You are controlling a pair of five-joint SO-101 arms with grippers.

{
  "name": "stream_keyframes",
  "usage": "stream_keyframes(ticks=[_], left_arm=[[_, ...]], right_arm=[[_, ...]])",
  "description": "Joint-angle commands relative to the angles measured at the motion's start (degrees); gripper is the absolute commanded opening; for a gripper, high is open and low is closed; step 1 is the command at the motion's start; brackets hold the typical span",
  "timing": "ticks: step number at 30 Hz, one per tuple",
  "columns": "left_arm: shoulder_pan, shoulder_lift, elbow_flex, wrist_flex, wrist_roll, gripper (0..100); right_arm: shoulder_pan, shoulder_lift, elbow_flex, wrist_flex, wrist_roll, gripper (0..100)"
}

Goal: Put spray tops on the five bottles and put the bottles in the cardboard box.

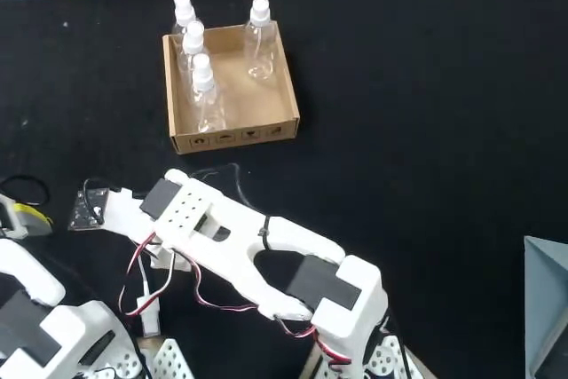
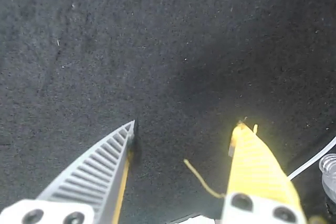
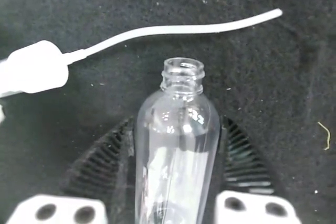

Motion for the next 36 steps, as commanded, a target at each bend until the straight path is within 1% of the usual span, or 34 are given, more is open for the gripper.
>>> stream_keyframes(ticks=[1, 2, 8, 11, 16, 22, 28, 31, 36], left_arm=[[-0.48, -2.02, -1.19, -0.62, -0.35, 26], [-0.48, -2.02, -1.1, -0.62, -0.35, 26], [-0.48, -2.02, -0.92, -0.62, -0.44, 26], [-0.48, -2.02, -0.92, -0.62, -0.44, 26], [-0.48, -2.02, -0.92, -0.62, -0.44, 26], [-0.57, -2.02, -0.84, -0.62, -0.44, 26], [-0.57, -2.02, -0.84, -0.62, -0.44, 26], [-0.57, -2.02, -0.84, -0.62, -0.44, 26], [-0.57, -2.02, -0.84, -0.62, -0.44, 26]], right_arm=[[1.67, 0.48, -0.22, -0.18, -2.02, 27.0], [1.67, 0.48, -0.22, -0.18, -1.85, 27.6], [1.67, 0.48, -0.13, -0.09, -0.7, 21.9], [1.67, 0.48, -0.13, -0.09, -0.7, 22.6], [1.49, 3.21, -0.92, 1.32, -0.7, 27.5], [1.76, 4.7, -4.09, 3.52, -0.62, 19.4], [2.46, 2.15, -4.18, 3.96, -0.97, 16.1], [3.43, 1.27, -4.18, 3.96, -1.14, 16.8], [3.52, 2.33, -4.26, 3.69, -2.29, 26.3]])
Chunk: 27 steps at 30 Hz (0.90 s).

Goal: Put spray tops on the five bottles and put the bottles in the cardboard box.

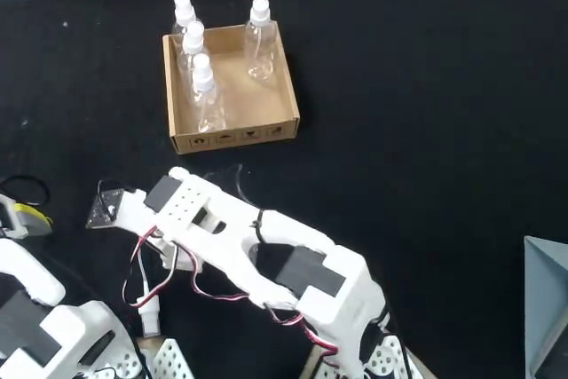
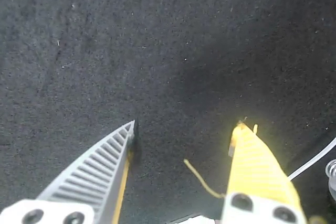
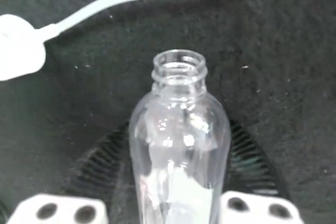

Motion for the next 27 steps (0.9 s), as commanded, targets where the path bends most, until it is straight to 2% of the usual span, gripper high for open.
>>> stream_keyframes(ticks=[1, 20, 25, 27], left_arm=[[-0.57, -2.02, -0.84, -0.62, -0.44, 26], [-0.57, -2.02, -0.84, -0.62, -0.35, 26], [-0.57, -2.02, -0.84, -0.62, -0.44, 26], [-0.57, -2.02, -0.84, -0.62, -0.44, 26]], right_arm=[[1.58, -2.86, -3.82, 0.44, -1.58, 26.6], [1.67, -7.25, -1.19, -1.67, -3.34, 23.9], [1.85, -7.87, -1.36, -1.76, -3.25, 12.3], [1.93, -8.84, -1.45, -1.67, -3.34, 11.6]])
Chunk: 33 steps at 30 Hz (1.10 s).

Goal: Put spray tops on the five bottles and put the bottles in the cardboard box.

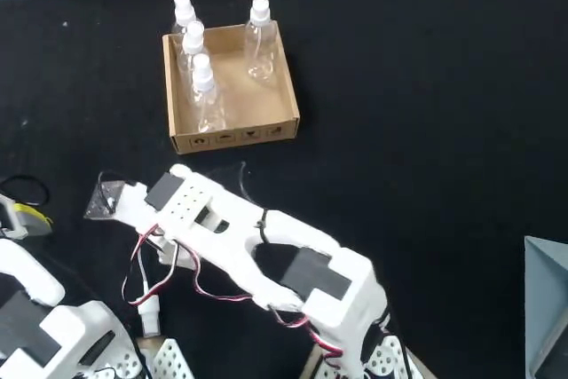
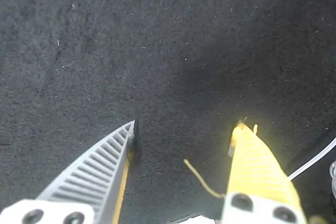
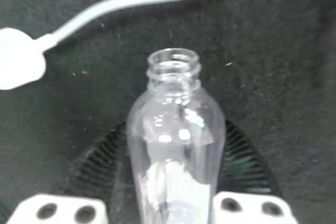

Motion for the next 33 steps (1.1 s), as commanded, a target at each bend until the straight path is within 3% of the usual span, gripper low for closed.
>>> stream_keyframes(ticks=[1, 11, 21, 33], left_arm=[[-0.57, -2.02, -0.84, -0.62, -0.44, 26], [0.04, -2.64, -0.84, -0.18, -0.44, 26], [4.88, -2.64, -1.01, 0.0, -2.81, 26], [15.25, -2.11, -0.84, 4.04, -5.8, 26]], right_arm=[[1.85, -6.81, -1.19, -1.14, -0.44, 11.4], [6.42, -15.43, -1.1, 4.57, -0.44, 11.3], [11.43, -25.89, -0.31, 12.4, -0.35, 11.3], [18.81, -42.68, 16.84, 5.27, -4.84, 11.4]])
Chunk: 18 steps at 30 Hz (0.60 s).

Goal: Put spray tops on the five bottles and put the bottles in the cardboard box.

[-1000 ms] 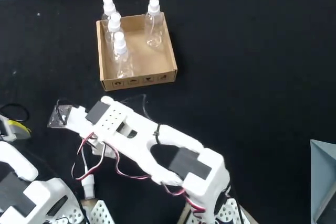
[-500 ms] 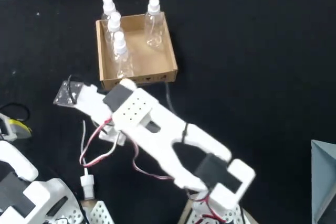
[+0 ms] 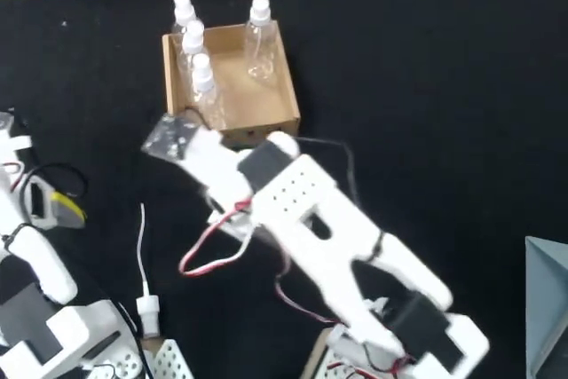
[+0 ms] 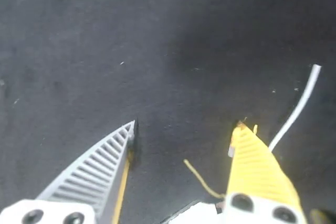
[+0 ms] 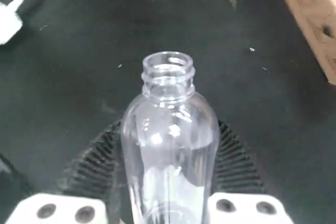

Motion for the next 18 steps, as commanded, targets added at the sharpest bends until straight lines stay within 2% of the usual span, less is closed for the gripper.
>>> stream_keyframes(ticks=[1, 6, 11, 18], left_arm=[[4.44, -2.11, -0.75, 0.79, -0.53, 26], [8.84, -2.64, 1.89, 0.7, -0.62, 26], [15.25, -2.02, 5.32, -0.09, -0.88, 26], [21.67, -2.02, 11.56, -5.19, -0.53, 26]], right_arm=[[4.66, -7.78, 2.59, -3.87, -1.41, 11.4], [9.14, -12.79, 7.08, -7.47, -1.67, 11.4], [13.19, -15.6, 8.57, -10.46, -6.33, 11.3], [14.07, -15.87, 11.65, -14.95, -6.95, 11.3]])
